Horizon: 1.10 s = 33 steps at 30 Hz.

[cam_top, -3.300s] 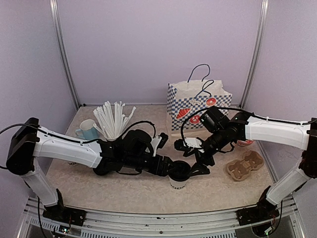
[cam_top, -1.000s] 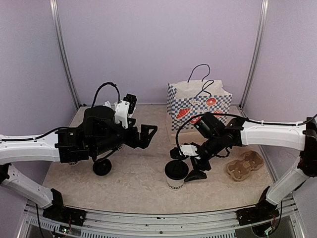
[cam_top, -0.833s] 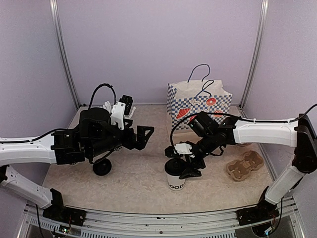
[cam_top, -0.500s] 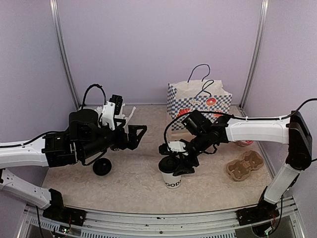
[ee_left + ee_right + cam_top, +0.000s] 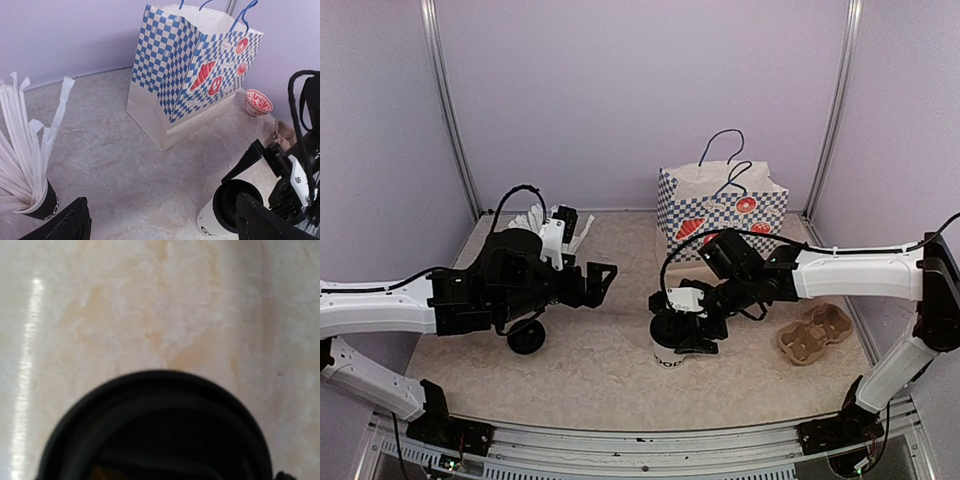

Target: Pack the takeout coffee

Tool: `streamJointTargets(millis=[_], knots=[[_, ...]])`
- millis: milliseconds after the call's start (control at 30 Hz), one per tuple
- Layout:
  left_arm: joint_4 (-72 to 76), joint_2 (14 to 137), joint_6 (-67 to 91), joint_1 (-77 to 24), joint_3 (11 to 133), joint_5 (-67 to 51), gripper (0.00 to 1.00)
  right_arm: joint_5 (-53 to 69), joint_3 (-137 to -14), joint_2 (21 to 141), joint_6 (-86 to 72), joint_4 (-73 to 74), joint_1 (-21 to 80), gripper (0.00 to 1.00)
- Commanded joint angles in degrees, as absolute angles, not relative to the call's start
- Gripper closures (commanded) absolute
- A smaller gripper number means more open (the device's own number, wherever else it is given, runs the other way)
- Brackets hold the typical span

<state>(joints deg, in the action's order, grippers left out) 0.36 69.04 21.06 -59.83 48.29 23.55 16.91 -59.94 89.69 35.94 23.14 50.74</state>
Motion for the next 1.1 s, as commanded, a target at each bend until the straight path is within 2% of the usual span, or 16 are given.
streamJointTargets(millis=[0,200,367,433,500,600,667,733,933,1067], knots=[[-2.76,71.81,23.33,-59.59,51.50,19.62,0.04,20.62,-60.20,85.51,35.23,25.58,51.04,0.01],[-7.39,77.61,29.04,-58.94,56.09,12.40,0.13,23.79,-64.01,81.69,34.21,31.85,48.42,0.01],[-9.45,81.30,35.89,-58.28,57.74,4.77,0.26,34.78,-65.25,80.20,27.64,34.12,40.06,0.01],[-9.17,82.83,38.59,-57.89,57.66,1.59,0.34,40.38,-64.98,81.84,24.09,34.95,36.17,0.06],[-8.91,84.47,39.81,-57.39,57.74,-2.06,0.41,46.17,-64.30,84.43,22.05,36.36,32.96,0.16],[-7.04,87.18,40.77,-56.93,57.31,-4.82,0.49,51.84,-63.15,87.66,20.68,37.42,30.63,0.26],[-4.70,88.10,42.19,-56.38,56.31,-5.79,0.51,53.69,-63.02,89.39,20.42,38.00,30.34,0.28],[-2.08,88.24,43.50,-55.52,55.03,-6.50,0.52,55.35,-63.01,90.99,20.13,38.68,30.32,0.26],[3.31,90.12,43.17,-54.03,55.41,-7.65,0.53,57.01,-63.61,95.72,21.94,42.00,30.49,0.14],[5.22,92.72,41.58,-53.83,57.57,-8.98,0.52,56.85,-63.54,96.92,22.23,41.99,30.99,0.13]])
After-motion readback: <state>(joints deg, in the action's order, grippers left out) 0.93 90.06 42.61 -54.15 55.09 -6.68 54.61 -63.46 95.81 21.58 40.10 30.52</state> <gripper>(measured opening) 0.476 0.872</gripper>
